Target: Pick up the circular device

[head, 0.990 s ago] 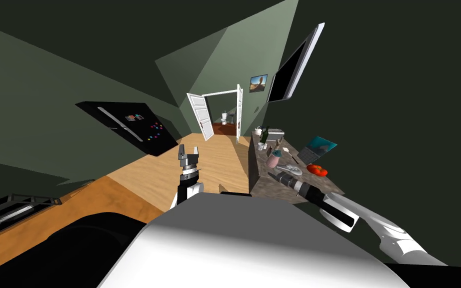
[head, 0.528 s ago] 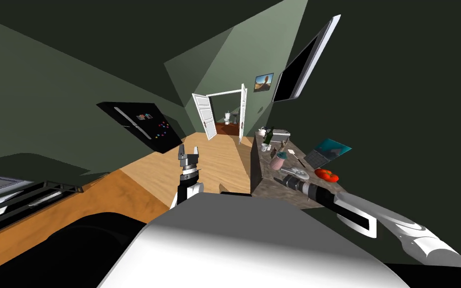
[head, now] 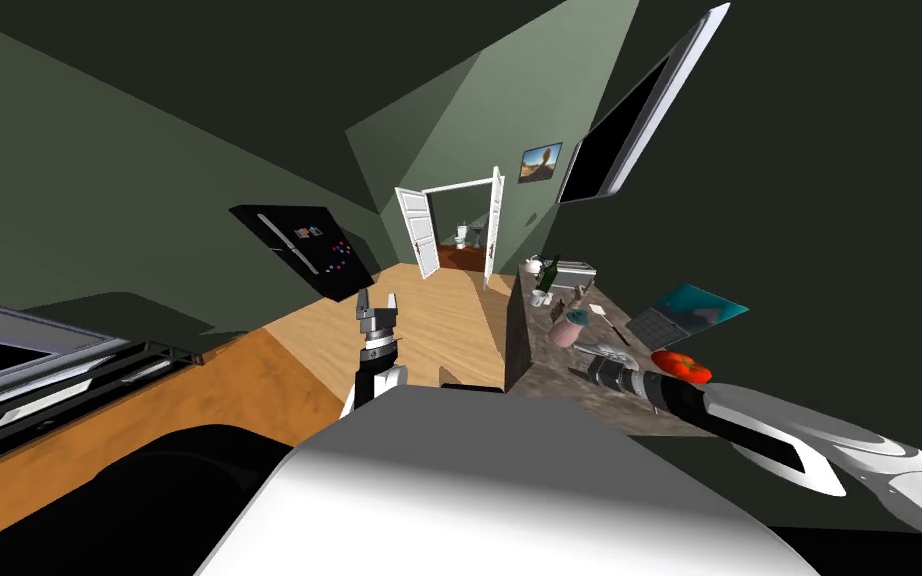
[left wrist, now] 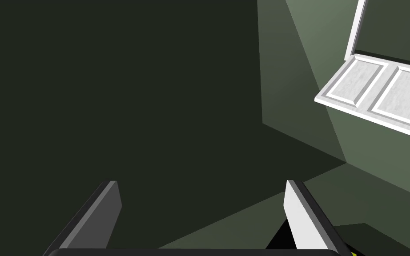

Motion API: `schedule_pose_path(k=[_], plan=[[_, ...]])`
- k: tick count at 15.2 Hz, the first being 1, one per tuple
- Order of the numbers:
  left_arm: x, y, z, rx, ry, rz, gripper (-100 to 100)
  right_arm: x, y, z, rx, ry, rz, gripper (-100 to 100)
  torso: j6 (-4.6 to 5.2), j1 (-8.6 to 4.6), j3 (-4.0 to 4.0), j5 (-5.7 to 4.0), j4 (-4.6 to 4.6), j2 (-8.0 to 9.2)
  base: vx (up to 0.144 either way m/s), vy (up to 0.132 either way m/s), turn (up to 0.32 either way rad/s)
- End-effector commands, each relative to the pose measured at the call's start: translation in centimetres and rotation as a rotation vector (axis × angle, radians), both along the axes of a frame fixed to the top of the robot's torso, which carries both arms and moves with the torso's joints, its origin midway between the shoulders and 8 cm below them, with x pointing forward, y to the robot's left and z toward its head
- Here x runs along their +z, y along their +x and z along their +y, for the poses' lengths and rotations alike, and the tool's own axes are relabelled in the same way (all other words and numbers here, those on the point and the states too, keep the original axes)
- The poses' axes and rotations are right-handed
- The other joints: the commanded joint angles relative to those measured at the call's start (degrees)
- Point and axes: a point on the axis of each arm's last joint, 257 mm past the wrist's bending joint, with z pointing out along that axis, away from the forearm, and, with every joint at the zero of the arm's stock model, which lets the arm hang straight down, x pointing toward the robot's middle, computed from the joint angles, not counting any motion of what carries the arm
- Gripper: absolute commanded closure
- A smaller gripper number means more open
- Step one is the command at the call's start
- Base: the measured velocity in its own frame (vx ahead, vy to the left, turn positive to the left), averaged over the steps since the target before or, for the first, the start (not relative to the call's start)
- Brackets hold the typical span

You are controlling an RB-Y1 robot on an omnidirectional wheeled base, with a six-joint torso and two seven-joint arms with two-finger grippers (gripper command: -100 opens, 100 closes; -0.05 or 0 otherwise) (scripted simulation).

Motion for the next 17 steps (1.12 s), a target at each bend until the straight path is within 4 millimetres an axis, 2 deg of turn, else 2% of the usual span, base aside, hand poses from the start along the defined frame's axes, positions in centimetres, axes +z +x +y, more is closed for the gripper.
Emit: schedule_pose_path(k=[1, 3, 4, 5, 6, 7, 8, 9, 10, 11, 13, 14, 17], plan=[[0.0, 0.0, 0.0, 0.0, 0.0, 0.0, 0, -0.7, -1.6, -2.4, 0.028, -0.082, 0.049, -100, 0.0, 0.0, 0.0, 0.0, 0.0, 0.0, 0.047, 0.012, 0.135], [0.0, 0.0, 0.0, 0.0, 0.0, 0.0, 0, -0.3, -1.4, -2.9, 0.038, -0.102, 0.053, -100, 0.0, 0.0, -0.03, 0.0, -0.01, -0.06, 0.04, 0.01, 0.091], [0.0, 0.0, 0.0, 0.0, 0.0, 0.0, 0, -0.7, -2.6, -4.7, 0.057, -0.155, 0.088, -100, 0.02, 0.0, -0.02, 0.0, -0.01, -0.03, 0.038, 0.012, 0.124], [0.0, 0.0, 0.0, 0.0, 0.0, 0.0, 0, -0.5, -2.5, -5.0, 0.062, -0.165, 0.09, -100, -0.01, 0.0, -0.02, 0.0, -0.01, -0.03, 0.045, 0.01, 0.131], [0.0, 0.0, 0.0, 0.0, 0.0, 0.0, 0, -0.8, -3.7, -6.7, 0.08, -0.214, 0.126, -100, -0.01, 0.0, -0.03, 0.0, -0.01, -0.05, 0.058, 0.012, 0.176], [0.0, 0.0, 0.0, 0.0, 0.0, 0.0, 0, -0.5, -3.6, -6.9, 0.085, -0.223, 0.128, -100, -0.03, 0.01, -0.05, 0.0, -0.02, -0.1, 0.066, 0.008, 0.151], [0.0, 0.0, 0.0, 0.0, 0.0, 0.0, 0, -0.8, -4.9, -8.6, 0.103, -0.268, 0.165, -100, 0.0, 0.0, -0.07, 0.0, -0.03, -0.12, 0.071, 0.002, 0.167], [0.0, 0.0, 0.0, 0.0, 0.0, 0.0, 0, -0.6, -4.8, -8.8, 0.107, -0.277, 0.167, -100, -0.02, -0.02, -0.09, 0.0, -0.03, -0.15, 0.073, 0.002, 0.137], [0.0, 0.0, 0.0, 0.0, 0.0, 0.0, 0, -0.6, -6.1, -10.4, 0.127, -0.322, 0.206, -100, -0.01, -0.02, -0.1, -0.01, -0.04, -0.18, 0.086, 0.012, 0.157], [0.0, 0.0, 0.0, 0.0, 0.0, 0.0, 0, -0.6, -6.1, -10.5, 0.128, -0.325, 0.207, -100, -0.02, 0.01, -0.13, 0.0, -0.05, -0.22, 0.084, 0.01, 0.138], [0.0, 0.0, 0.0, 0.0, 0.0, 0.0, 0, -0.6, -9.0, -13.5, 0.168, -0.403, 0.292, -100, -0.02, 0.02, -0.14, 0.0, -0.06, -0.25, 0.101, 0.013, 0.215], [0.0, 0.0, 0.0, 0.0, 0.0, 0.0, 0, -0.6, -9.0, -13.5, 0.168, -0.403, 0.292, -100, -0.05, 0.04, -0.18, 0.0, -0.07, -0.32, 0.112, 0.009, 0.183], [0.0, 0.0, 0.0, 0.0, 0.0, 0.0, 0, -0.9, -14.2, -16.8, 0.218, -0.478, 0.425, -100, -0.03, 0.02, -0.24, 0.0, -0.1, -0.42, 0.132, 0.0, 0.198]])
